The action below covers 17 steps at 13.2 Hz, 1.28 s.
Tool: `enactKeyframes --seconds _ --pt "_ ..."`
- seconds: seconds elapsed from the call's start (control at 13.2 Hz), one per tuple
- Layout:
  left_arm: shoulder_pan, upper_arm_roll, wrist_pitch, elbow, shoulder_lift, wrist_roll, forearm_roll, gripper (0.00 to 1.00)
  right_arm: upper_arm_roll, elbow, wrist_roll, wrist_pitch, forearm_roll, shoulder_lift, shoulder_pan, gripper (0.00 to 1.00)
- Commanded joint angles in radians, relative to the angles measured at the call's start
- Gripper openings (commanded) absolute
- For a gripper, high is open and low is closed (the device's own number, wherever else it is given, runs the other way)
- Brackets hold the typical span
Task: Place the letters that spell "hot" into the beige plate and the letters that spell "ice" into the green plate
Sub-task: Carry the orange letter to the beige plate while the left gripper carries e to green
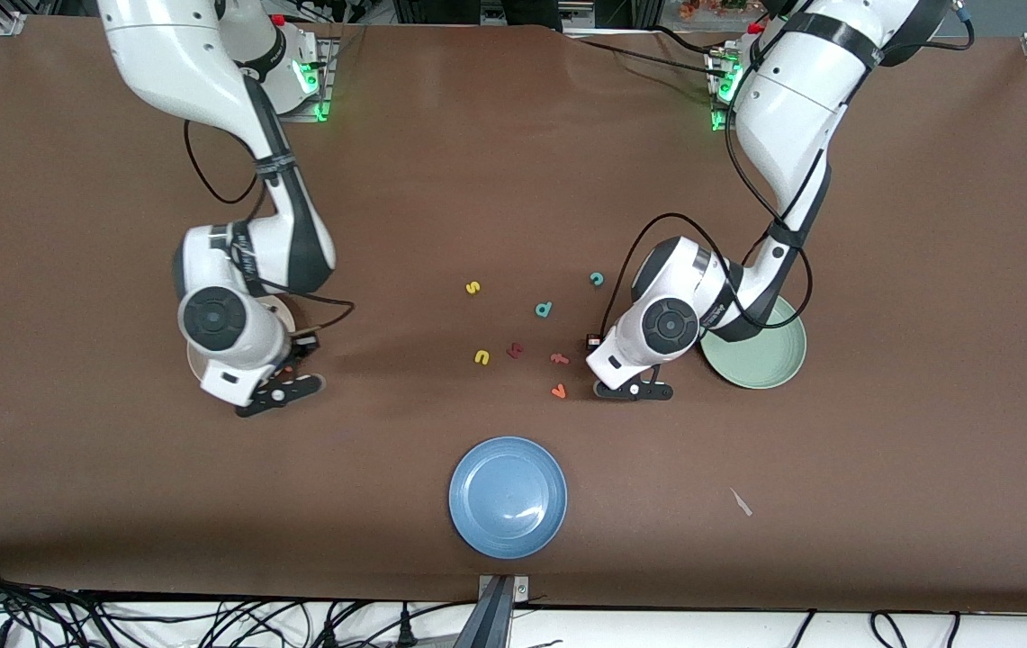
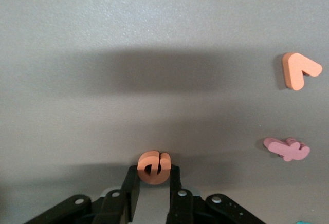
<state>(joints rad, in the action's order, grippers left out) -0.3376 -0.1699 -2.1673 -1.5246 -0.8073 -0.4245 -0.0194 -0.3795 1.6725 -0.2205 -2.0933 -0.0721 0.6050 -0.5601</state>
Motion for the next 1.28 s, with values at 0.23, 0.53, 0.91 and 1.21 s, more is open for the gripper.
enactKeyframes --seconds 0.23,0.53,0.91,1.21 --pt "0.04 -0.005 0.113 0.011 0.058 0.006 0.01 0.0 -0.049 0.122 -0.066 -0.002 -0.011 -0.061 0.02 1.0" --pt "0.117 -0.006 0.28 -0.002 0.138 0.229 0.007 0.0 -0.036 0.049 -0.059 0.103 -0.063 -0.067 0.016 1.0" --pt "0.27 -0.005 0.422 -0.04 0.175 0.465 0.01 0.0 -0.036 -0.02 -0.056 0.208 -0.173 -0.07 0.012 1.0" --pt "0.301 -0.002 0.42 -0.086 0.152 0.547 0.022 0.0 -0.036 -0.069 -0.056 0.252 -0.173 -0.071 0.006 1.0"
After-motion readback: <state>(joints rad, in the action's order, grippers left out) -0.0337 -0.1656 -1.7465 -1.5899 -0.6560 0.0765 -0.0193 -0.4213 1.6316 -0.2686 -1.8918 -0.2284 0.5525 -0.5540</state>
